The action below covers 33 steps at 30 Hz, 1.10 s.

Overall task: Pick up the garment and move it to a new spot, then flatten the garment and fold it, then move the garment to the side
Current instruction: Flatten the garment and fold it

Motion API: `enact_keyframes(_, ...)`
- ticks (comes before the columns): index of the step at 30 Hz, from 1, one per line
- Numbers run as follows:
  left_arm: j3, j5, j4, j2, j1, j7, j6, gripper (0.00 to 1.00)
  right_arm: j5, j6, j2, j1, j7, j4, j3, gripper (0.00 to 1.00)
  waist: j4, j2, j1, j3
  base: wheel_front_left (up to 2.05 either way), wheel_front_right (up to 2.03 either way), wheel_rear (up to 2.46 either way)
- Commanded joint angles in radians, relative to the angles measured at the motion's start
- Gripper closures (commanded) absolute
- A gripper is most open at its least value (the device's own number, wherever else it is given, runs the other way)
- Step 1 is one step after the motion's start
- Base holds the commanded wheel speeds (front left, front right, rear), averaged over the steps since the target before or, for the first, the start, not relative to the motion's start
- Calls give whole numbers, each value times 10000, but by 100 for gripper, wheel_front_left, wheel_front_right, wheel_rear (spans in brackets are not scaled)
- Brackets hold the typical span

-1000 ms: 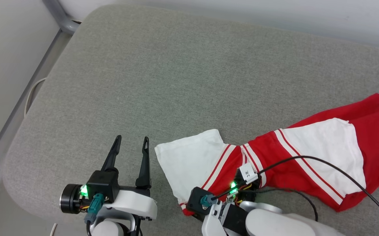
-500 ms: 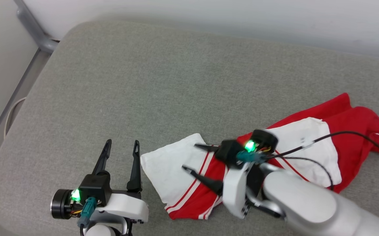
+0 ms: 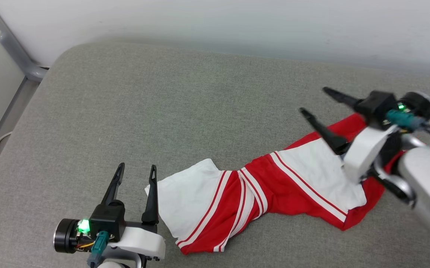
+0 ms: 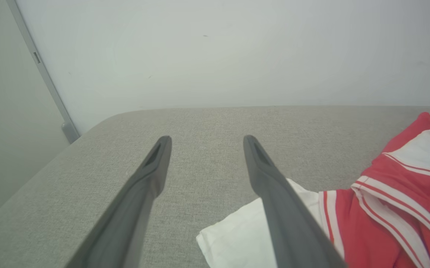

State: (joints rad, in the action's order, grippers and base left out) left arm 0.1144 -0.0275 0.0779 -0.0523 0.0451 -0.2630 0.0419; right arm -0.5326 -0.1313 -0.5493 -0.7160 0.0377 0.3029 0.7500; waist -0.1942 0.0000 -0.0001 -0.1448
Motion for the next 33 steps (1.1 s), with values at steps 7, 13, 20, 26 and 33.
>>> enact_keyframes(7,57,148,-177,-24,68,-27,-114,0,-1006,12,-1519,-295,-2449,-641,70,0,-13,0,1,-207,0,0,0)
enact_keyframes(13,265,18,-164,-4,306,-27,-117,0,-2183,11,-2395,-743,-5219,-718,861,0,-210,0,1,-628,0,0,0)
enact_keyframes(20,598,-141,-160,15,710,-27,-60,0,-2449,11,-2134,-1348,-6378,346,1560,0,-708,0,1,-1342,0,0,0)
enact_keyframes(26,811,-389,-154,25,969,-27,122,0,-2523,4,-1680,-1145,-6706,1326,2735,0,-1051,0,1,-1793,0,0,0)
enact_keyframes(33,790,-462,-51,22,1046,-26,266,0,-2469,15,-1583,-2246,-4728,1937,3047,100,-965,0,1,-1765,0,0,0)
